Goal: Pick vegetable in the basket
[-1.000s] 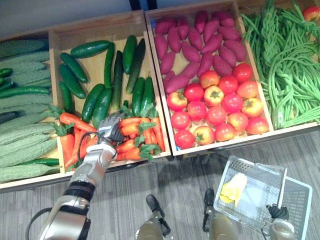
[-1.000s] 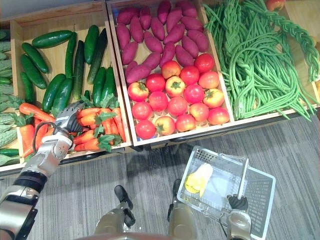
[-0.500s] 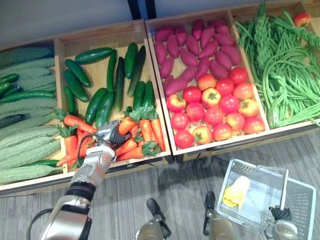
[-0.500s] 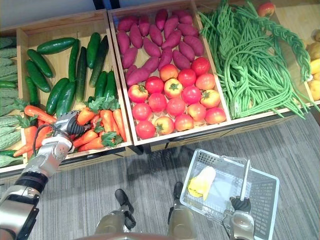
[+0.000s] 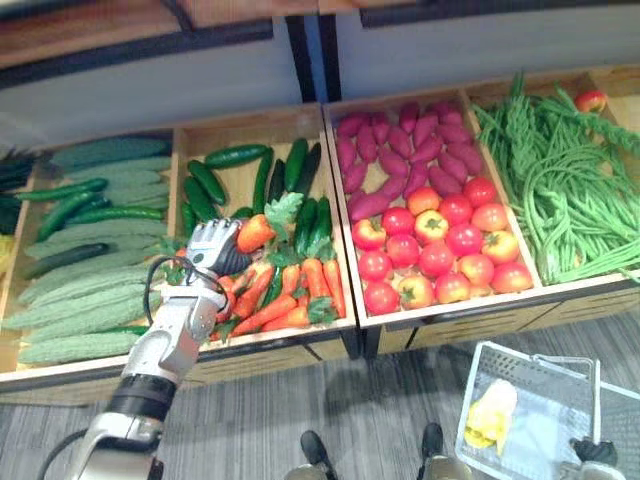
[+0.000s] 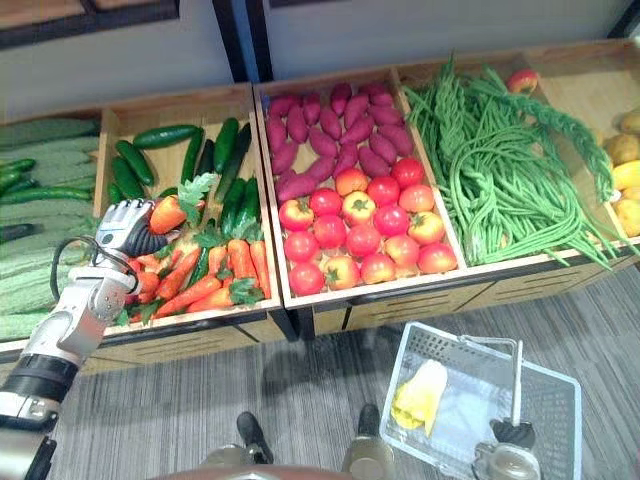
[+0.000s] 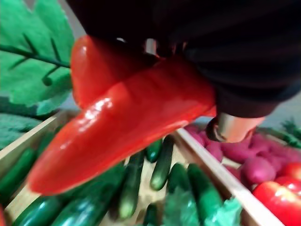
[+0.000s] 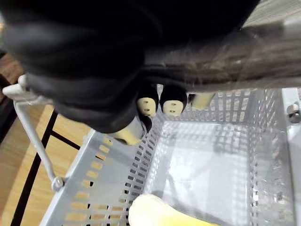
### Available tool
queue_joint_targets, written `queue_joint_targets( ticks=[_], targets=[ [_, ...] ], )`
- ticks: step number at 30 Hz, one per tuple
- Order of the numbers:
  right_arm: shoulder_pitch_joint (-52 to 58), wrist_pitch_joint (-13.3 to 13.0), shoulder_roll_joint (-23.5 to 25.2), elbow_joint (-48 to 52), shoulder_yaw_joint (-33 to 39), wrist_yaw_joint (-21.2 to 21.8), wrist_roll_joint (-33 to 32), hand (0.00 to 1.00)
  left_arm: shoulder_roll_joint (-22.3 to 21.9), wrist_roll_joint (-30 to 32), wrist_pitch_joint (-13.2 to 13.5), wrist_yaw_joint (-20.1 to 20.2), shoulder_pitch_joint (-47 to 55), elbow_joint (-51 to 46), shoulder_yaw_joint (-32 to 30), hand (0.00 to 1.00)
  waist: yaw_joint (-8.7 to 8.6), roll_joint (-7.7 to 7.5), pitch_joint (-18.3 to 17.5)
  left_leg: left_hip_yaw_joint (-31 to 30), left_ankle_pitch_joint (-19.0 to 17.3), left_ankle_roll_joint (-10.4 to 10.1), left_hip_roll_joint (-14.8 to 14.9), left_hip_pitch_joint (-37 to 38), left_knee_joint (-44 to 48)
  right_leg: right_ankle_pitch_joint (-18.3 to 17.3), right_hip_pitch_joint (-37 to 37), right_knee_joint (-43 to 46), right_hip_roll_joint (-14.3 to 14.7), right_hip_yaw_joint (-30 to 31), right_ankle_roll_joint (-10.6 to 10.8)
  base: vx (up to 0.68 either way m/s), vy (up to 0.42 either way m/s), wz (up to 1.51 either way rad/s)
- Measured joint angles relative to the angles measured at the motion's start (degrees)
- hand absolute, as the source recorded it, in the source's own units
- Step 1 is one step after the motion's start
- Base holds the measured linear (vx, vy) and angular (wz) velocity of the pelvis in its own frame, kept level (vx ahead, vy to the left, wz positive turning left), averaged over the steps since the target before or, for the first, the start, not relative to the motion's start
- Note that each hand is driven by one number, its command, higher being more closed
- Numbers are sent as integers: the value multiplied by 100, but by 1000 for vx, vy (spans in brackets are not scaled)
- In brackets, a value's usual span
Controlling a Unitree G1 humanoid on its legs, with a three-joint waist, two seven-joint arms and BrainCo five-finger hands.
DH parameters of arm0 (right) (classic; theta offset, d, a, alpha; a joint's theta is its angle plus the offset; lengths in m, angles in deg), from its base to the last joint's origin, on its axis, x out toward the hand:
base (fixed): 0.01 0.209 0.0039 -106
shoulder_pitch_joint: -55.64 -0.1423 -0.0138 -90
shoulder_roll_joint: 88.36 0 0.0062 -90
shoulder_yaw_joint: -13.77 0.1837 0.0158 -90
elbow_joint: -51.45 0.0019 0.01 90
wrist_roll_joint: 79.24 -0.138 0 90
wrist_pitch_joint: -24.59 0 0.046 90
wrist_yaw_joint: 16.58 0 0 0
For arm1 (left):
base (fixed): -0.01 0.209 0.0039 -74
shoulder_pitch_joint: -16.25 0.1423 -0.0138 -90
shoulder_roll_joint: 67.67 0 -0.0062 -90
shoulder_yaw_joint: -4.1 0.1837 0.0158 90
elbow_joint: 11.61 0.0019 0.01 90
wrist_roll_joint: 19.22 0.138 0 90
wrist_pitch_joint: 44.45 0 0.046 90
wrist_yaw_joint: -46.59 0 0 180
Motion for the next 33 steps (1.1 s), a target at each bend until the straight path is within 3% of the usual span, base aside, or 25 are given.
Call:
queue_joint_targets(
  ticks=[5,8,9,11,14,18,21,26,29,33],
  targets=[
    [78,11,-531,265,-302,112,490,100,119,-2,286,18,322,-964,196,100,-8,-7,-224,436,-78,-30,46,299,0,3,-36,79,71,398,-2,1,-8,-40],
    [258,-28,-1058,1014,-822,300,708,100,300,-35,615,99,550,-1631,501,100,-32,-77,-355,993,-193,-116,105,564,1,13,-150,54,194,921,21,-16,-4,-86],
    [298,-55,-1206,1188,-988,324,734,100,345,-63,713,115,568,-1728,548,100,-35,-26,-410,1115,-217,-145,123,612,0,36,-171,35,219,1022,40,3,-11,-103],
    [362,-346,-1899,1714,-1599,541,908,100,496,-156,1008,201,605,-1991,776,100,-63,-63,-487,1583,-270,-212,142,796,1,161,-237,-85,305,1416,52,22,-9,-101],
    [364,-695,-2540,2215,-2171,729,1043,100,504,-572,1225,315,572,-2185,1078,100,-210,-80,-505,1970,-316,-278,174,1027,24,227,-248,-107,435,1760,20,18,-15,-70],
    [352,-877,-3023,2814,-2843,1040,1038,100,603,-811,1368,474,249,-2509,1738,100,-226,-112,-529,2487,-403,-407,227,1239,42,309,-308,-90,647,2205,9,-25,-28,-64],
    [187,-1122,-3362,3273,-3430,1233,871,100,692,-1031,1579,644,-50,-2765,2369,100,-220,-175,-519,2916,-707,-548,475,1345,606,328,-342,-87,805,2593,0,-18,-41,-74],
    [-373,-1409,-3836,3932,-4202,1346,588,100,703,-1362,1828,926,-810,-2926,3255,100,-350,-74,-512,3490,-964,-698,688,1535,1067,335,-446,-7,1037,3050,-5,-41,-15,-57],
    [-575,-1597,-4128,4300,-4705,1418,355,100,695,-1464,1833,1056,-1092,-2929,3701,100,-477,-35,-491,3742,-1015,-770,771,1633,1195,335,-446,-3,1127,3174,-5,-77,-15,-28],
    [-670,-1705,-4425,4593,-5034,1489,257,100,674,-1463,1832,1100,-1150,-2985,4044,100,-508,8,-457,3888,-1076,-782,770,1715,1251,335,-456,0,1162,3298,-4,-92,-3,-16]
  ],
)
